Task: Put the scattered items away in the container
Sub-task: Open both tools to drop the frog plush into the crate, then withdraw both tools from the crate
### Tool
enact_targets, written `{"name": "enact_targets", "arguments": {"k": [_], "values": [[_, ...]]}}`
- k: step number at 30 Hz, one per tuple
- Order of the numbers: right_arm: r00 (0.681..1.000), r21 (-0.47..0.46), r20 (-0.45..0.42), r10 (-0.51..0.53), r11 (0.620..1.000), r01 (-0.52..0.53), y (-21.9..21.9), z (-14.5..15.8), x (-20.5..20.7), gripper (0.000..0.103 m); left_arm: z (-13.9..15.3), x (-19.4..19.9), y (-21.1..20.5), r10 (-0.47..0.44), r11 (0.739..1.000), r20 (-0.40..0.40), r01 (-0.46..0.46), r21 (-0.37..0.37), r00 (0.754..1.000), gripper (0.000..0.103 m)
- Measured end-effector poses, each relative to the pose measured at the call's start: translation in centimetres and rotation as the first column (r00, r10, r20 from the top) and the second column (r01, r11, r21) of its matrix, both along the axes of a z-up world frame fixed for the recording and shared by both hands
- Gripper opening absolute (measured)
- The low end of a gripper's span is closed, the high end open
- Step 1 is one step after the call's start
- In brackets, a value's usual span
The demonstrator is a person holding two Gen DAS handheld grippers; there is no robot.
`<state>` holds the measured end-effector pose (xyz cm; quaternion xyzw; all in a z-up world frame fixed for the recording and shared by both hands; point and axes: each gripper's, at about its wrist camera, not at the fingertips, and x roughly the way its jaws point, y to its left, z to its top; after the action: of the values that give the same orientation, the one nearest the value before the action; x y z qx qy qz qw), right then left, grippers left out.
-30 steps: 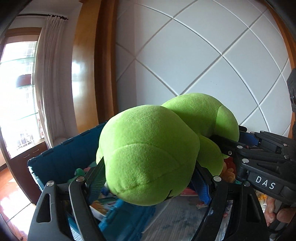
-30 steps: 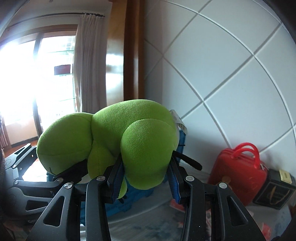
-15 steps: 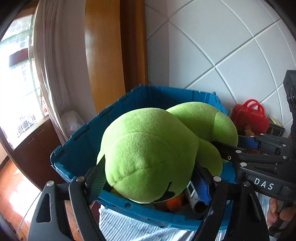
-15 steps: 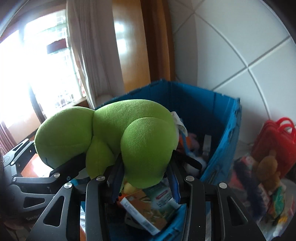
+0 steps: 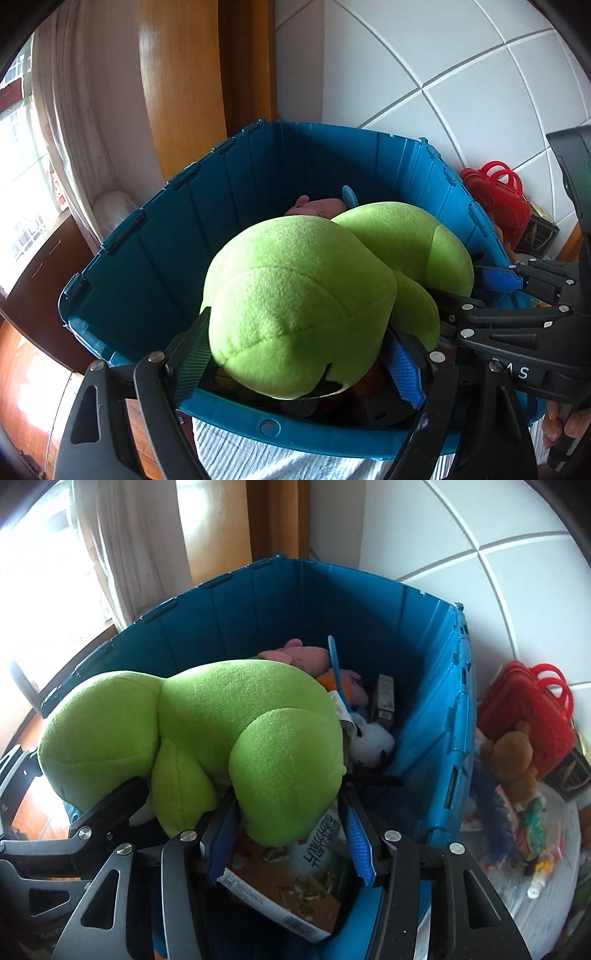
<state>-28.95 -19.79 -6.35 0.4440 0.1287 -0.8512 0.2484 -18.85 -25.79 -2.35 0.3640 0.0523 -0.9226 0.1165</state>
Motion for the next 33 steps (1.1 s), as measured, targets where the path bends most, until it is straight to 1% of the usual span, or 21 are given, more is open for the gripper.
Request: {"name": "enact_targets", "arguments": {"k": [1, 2, 4, 5, 6, 8, 9, 12, 15, 18, 22, 25, 28, 33], "values": [[1.000, 0.000, -0.011, -0.008, 1.000, 0.008, 0.3, 0.2, 0.2, 0.063, 0.2, 0.2, 0.1, -0.001, 1.000, -0.012, 0.001, -0.002, 1.000, 0.092], [1.000, -0.002, -0.025, -0.015, 1.000, 0.015, 0.7, 0.5, 0.4, 0.066, 0.6, 0.7, 0.1, 0.001, 1.000, -0.025, -0.001, -0.006, 1.000, 0.094], [0.998, -0.015, -0.052, -0.025, 1.000, 0.024, 1.4, 1.3, 1.1, 0.075, 1.4, 1.7, 0.3, 0.017, 1.000, -0.061, -0.019, -0.023, 0.998, 0.103], [0.997, -0.024, -0.070, -0.031, 0.999, 0.030, 1.8, 1.8, 1.5, 0.078, 1.9, 2.3, 0.5, 0.026, 0.999, -0.085, -0.028, -0.030, 0.996, 0.103], [0.995, -0.035, -0.090, -0.037, 0.999, 0.034, 2.3, 2.3, 2.0, 0.084, 2.3, 2.9, 0.7, 0.033, 0.999, -0.101, -0.036, -0.034, 0.994, 0.103], [0.991, -0.054, -0.126, -0.040, 0.998, 0.033, 3.4, 3.5, 3.4, 0.085, 3.1, 4.0, 1.3, 0.039, 0.999, -0.127, -0.043, -0.030, 0.991, 0.103], [0.989, -0.060, -0.142, -0.042, 0.998, 0.034, 3.9, 4.1, 4.1, 0.087, 3.3, 4.4, 1.6, 0.042, 0.999, -0.134, -0.046, -0.024, 0.990, 0.103], [0.980, -0.066, -0.183, -0.080, 0.995, 0.069, 5.8, 5.5, 5.9, 0.103, 3.8, 5.9, 2.4, 0.044, 0.999, -0.149, -0.044, 0.006, 0.988, 0.103], [0.974, -0.119, -0.194, -0.115, 0.989, 0.093, 8.7, 6.5, 7.5, 0.103, 4.1, 7.8, 3.8, 0.050, 0.999, -0.167, -0.049, 0.010, 0.985, 0.103], [0.971, -0.143, -0.197, -0.133, 0.984, 0.106, 11.3, 7.1, 9.3, 0.103, 4.6, 9.2, 5.4, 0.022, 0.999, -0.162, -0.018, 0.028, 0.987, 0.103], [0.971, -0.157, -0.190, -0.145, 0.981, 0.115, 13.5, 7.7, 11.1, 0.103, 5.4, 10.8, 7.4, 0.005, 1.000, -0.178, -0.006, -0.005, 0.984, 0.103], [0.972, -0.168, -0.192, -0.137, 0.980, 0.105, 14.3, 8.1, 12.0, 0.103, 5.6, 11.3, 8.1, 0.011, 1.000, -0.176, -0.011, 0.000, 0.984, 0.103], [0.971, -0.164, -0.206, -0.123, 0.982, 0.090, 14.3, 8.5, 12.7, 0.103, 6.0, 11.8, 8.4, 0.026, 1.000, -0.177, -0.029, -0.013, 0.984, 0.103], [0.965, -0.153, -0.226, -0.135, 0.983, 0.101, 14.5, 8.6, 13.7, 0.103, 6.3, 12.9, 9.1, 0.011, 1.000, -0.189, -0.014, -0.020, 0.982, 0.103]]}}
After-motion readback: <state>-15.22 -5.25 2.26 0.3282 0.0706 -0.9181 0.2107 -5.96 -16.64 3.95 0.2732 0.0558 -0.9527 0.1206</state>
